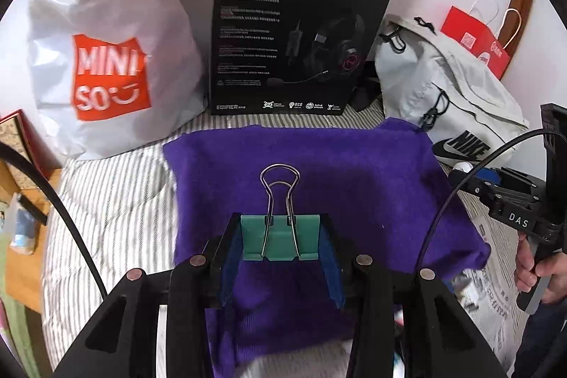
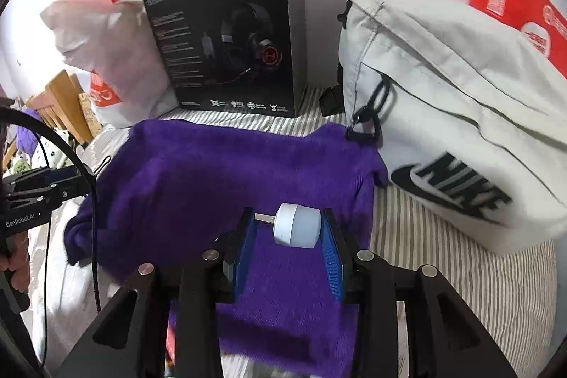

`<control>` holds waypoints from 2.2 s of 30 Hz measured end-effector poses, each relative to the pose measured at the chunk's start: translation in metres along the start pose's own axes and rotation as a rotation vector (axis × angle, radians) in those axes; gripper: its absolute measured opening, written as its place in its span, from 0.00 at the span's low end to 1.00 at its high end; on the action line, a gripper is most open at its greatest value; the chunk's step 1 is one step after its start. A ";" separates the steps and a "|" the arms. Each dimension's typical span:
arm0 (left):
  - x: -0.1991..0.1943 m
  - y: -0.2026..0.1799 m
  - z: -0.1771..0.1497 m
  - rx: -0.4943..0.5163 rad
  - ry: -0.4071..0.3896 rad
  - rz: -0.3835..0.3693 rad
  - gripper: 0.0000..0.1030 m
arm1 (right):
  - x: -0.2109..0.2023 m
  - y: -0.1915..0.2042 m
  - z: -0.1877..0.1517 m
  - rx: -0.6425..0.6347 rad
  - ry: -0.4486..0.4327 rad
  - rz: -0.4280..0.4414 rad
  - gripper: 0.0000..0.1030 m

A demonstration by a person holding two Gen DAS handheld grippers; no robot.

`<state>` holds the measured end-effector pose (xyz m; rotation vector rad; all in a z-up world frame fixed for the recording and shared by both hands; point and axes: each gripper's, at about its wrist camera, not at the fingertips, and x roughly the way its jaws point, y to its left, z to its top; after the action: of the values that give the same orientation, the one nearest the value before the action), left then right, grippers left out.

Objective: Organize rigid objects
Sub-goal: 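Carry the clip onto the purple towel with the left tool while the right places the white cylinder there, then open both tools and move them back toward the remaining items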

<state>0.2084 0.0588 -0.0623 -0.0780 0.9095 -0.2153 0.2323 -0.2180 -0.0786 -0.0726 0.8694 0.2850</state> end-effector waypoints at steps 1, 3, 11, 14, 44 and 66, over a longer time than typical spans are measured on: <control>0.005 0.001 0.002 -0.002 0.003 -0.004 0.38 | 0.006 0.000 0.003 -0.009 0.005 -0.006 0.35; 0.020 0.003 0.008 -0.009 0.020 -0.014 0.38 | 0.020 0.001 0.008 -0.028 0.019 -0.016 0.35; 0.068 0.010 0.023 -0.041 0.084 -0.001 0.38 | 0.076 -0.001 0.021 -0.069 0.099 -0.049 0.35; 0.077 0.010 0.024 -0.048 0.107 -0.001 0.38 | 0.092 -0.001 0.024 -0.072 0.133 -0.073 0.35; 0.088 -0.004 0.020 0.032 0.206 0.050 0.71 | 0.078 -0.011 0.024 -0.096 0.182 -0.071 0.60; -0.032 -0.051 -0.057 0.027 0.162 -0.007 0.72 | -0.073 -0.014 -0.072 0.110 0.070 -0.060 0.68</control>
<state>0.1367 0.0178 -0.0648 -0.0392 1.0677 -0.2434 0.1385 -0.2599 -0.0700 -0.0062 0.9488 0.1787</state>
